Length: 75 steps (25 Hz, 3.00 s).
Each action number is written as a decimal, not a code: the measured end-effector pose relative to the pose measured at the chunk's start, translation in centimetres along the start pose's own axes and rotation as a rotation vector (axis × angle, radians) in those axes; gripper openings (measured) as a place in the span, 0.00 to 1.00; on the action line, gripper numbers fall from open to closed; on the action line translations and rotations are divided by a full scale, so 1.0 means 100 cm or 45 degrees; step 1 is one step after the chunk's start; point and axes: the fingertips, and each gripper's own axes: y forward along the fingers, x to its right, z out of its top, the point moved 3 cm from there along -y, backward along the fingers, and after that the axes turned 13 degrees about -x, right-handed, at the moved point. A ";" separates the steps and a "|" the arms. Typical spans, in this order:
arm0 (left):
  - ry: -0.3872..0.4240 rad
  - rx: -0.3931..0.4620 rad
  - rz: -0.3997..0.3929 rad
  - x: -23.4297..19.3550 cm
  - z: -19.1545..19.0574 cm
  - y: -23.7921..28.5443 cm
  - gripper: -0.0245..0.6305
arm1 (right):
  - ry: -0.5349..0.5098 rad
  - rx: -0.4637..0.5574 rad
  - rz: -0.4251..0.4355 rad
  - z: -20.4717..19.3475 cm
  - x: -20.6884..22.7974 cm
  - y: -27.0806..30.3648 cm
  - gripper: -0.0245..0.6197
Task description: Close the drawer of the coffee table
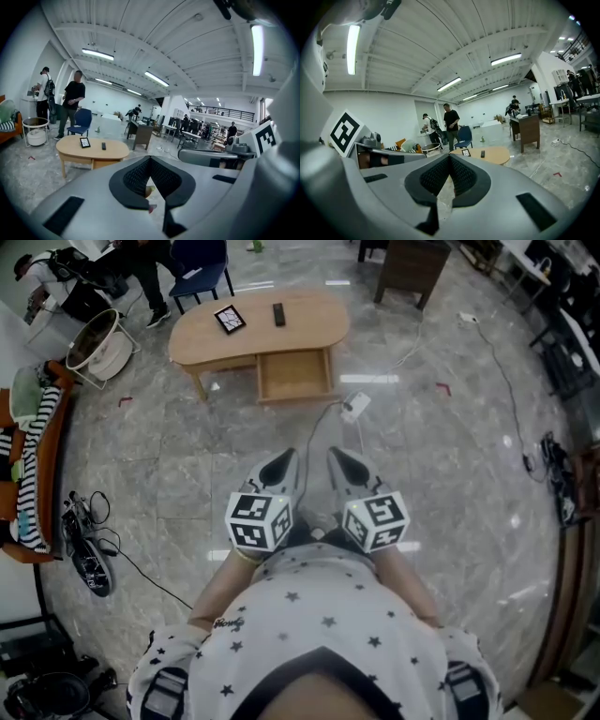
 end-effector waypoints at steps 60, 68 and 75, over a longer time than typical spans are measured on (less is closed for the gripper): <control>-0.017 -0.090 -0.070 -0.204 0.145 0.157 0.05 | 0.019 -0.096 -0.067 0.130 0.084 0.240 0.05; -0.014 -0.106 -0.084 -0.239 0.159 0.171 0.05 | 0.030 -0.102 -0.094 0.145 0.088 0.276 0.05; -0.025 -0.110 -0.064 -0.258 0.163 0.182 0.05 | 0.049 -0.081 -0.129 0.150 0.101 0.288 0.05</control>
